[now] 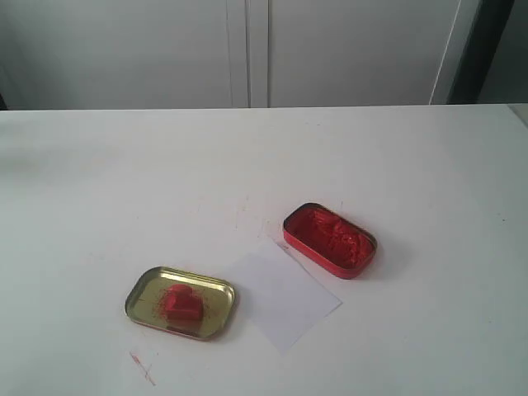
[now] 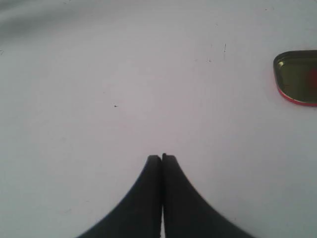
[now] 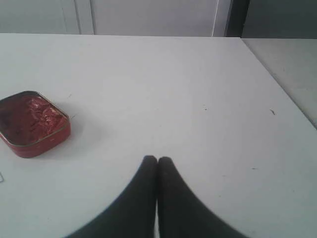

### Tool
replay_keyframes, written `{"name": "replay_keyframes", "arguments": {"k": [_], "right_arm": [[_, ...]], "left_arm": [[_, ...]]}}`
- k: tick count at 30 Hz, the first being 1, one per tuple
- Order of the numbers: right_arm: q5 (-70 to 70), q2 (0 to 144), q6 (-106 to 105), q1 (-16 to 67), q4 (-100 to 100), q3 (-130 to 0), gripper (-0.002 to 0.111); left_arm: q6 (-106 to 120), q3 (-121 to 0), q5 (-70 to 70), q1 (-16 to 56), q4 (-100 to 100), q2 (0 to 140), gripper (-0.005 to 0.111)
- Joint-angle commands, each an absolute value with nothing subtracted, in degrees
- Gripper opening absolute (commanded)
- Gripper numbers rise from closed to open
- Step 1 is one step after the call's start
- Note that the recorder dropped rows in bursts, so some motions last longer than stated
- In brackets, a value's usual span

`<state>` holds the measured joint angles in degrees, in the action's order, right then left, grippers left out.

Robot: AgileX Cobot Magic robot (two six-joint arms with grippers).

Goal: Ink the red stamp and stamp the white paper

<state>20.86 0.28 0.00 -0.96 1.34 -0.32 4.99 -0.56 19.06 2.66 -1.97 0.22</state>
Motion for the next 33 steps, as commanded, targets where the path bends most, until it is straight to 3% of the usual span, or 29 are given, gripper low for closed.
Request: {"name": "replay_keyframes", "arguments": {"k": [1, 8, 20, 33], "right_arm": [[20.07, 0.00, 0.00, -1.05, 1.43, 0.00, 0.000], [20.07, 0.00, 0.00, -1.05, 1.43, 0.00, 0.000], [20.07, 0.00, 0.00, -1.05, 1.43, 0.00, 0.000], [20.07, 0.00, 0.00, -1.05, 1.43, 0.00, 0.000]], "left_arm": [[4.90, 0.00, 19.11, 2.95, -2.11, 0.00, 0.000], [4.89, 0.00, 18.08, 2.95, -2.11, 0.00, 0.000], [4.89, 0.00, -10.63, 2.95, -2.11, 0.00, 0.000], [4.89, 0.00, -14.12, 2.95, -2.11, 0.00, 0.000]]}}
